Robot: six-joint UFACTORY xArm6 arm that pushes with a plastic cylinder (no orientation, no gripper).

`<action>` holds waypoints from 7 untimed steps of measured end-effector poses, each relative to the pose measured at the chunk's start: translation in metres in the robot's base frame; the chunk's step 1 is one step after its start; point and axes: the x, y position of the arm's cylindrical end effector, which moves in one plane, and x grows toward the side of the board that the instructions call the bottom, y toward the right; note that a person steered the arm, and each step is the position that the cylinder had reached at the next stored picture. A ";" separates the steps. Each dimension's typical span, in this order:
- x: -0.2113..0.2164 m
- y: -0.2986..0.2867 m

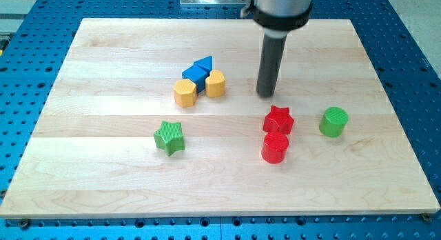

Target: Move the red star above the green circle

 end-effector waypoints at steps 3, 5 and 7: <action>0.093 0.027; 0.111 0.044; 0.016 0.053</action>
